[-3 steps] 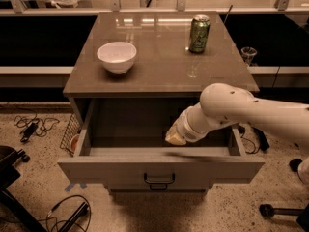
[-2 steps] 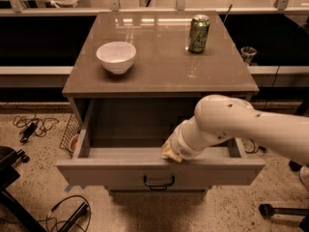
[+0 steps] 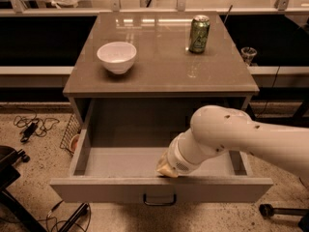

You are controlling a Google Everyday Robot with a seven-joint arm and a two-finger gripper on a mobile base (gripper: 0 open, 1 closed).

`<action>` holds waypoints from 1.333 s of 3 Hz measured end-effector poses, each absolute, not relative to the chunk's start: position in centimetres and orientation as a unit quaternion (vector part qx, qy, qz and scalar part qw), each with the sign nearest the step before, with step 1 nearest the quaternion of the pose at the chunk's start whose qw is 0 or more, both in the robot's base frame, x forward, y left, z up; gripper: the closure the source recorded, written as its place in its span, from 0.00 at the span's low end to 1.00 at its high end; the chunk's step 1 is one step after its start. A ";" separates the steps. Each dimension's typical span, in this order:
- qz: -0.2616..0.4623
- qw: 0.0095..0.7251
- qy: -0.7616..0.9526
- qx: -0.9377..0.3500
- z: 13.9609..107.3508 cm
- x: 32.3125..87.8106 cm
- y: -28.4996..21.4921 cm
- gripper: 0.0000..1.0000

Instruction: Open top drawer

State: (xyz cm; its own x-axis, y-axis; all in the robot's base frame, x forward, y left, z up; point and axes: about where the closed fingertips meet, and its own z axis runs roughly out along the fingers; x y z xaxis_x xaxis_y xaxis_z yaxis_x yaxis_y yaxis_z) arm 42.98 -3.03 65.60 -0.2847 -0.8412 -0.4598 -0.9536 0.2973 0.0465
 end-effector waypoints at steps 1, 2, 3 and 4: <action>0.171 0.162 0.789 -0.568 65.6 40.9 -2.6 1.00; 0.169 0.163 0.788 -0.569 65.7 40.8 -2.6 0.75; 0.169 0.163 0.788 -0.569 65.8 40.8 -2.6 0.53; 0.167 0.164 0.787 -0.571 65.9 40.7 -2.6 0.21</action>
Offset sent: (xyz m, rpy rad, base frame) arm -0.0212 0.0039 -0.0001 0.0021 0.0399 0.0003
